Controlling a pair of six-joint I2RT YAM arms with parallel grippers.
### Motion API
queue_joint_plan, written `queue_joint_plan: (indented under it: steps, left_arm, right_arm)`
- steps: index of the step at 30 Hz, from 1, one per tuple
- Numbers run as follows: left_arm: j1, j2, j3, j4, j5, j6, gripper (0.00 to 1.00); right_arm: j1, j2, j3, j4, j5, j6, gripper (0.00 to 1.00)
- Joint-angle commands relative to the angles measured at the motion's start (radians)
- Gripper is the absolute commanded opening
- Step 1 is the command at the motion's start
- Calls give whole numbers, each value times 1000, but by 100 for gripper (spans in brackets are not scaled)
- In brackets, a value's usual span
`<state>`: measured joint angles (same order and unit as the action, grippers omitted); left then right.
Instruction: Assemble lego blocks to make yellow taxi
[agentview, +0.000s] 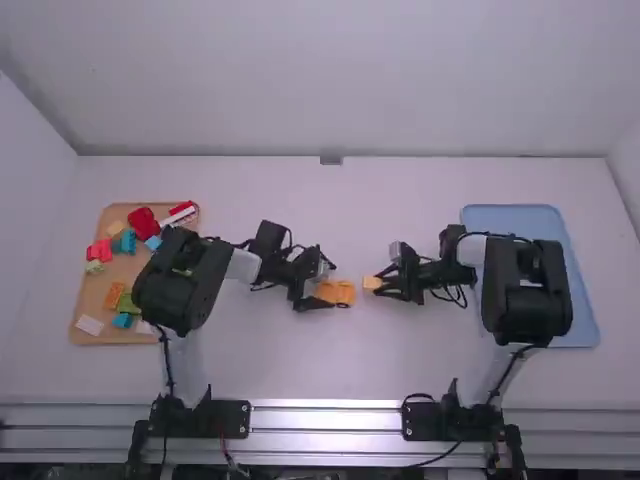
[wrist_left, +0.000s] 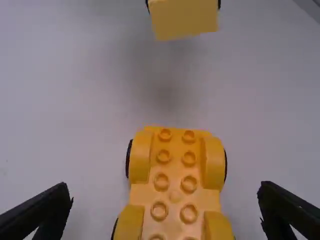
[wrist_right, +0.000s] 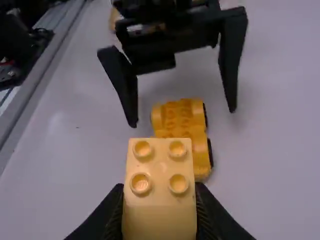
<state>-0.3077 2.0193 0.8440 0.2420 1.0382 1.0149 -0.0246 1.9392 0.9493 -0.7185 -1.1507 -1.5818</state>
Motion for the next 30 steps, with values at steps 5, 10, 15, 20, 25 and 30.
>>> queue_joint_plan:
  steps: [5,10,15,20,25,30]
  left_arm:
    - [-37,27,-88,135,-87,-114,99]
    - [-29,27,-122,189,-87,-113,98]
    - [-30,27,-127,197,-108,-110,82]
    - [-34,27,-127,199,-113,-109,59]
    - [-35,27,-127,197,-114,-109,50]
    - [-35,27,-127,197,-112,-109,50]
  right_arm:
    - [46,2,66,-45,52,-77,17]
    - [58,2,66,-46,50,-76,18]
    - [58,2,66,-47,49,-77,17]
    - [59,2,65,-18,49,-74,17]
    - [71,2,64,9,67,-61,17]
    - [135,2,61,97,148,27,15]
